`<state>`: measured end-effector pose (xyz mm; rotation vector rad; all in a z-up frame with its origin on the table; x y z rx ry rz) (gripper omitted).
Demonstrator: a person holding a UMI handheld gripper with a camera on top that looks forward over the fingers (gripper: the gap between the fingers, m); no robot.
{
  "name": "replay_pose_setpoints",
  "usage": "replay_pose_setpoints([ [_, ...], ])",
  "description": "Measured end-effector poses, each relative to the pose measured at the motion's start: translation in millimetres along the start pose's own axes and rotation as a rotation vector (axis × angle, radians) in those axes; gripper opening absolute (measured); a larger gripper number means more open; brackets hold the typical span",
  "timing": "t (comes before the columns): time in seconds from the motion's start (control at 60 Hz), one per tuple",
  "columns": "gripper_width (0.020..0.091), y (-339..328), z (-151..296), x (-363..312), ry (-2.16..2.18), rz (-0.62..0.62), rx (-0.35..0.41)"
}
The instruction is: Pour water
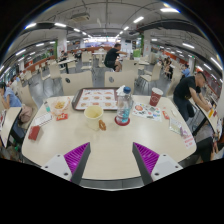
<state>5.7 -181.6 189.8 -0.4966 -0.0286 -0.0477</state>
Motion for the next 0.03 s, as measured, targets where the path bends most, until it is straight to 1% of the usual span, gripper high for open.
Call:
replay_pose_setpoints([
  [0.033, 0.0847, -0.6, 0.4, -0.1, -0.009, -0.001, 0.002],
])
Point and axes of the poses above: the point between the fingertips, and its own axes, seen from behind it with the camera up: x to the right, z up, y forward, the way the camera looks, the point moved 3 cm from there along -y, backward, against the way the camera looks, and after that the axes turned 15 degrees about x, right-handed, at the moved point
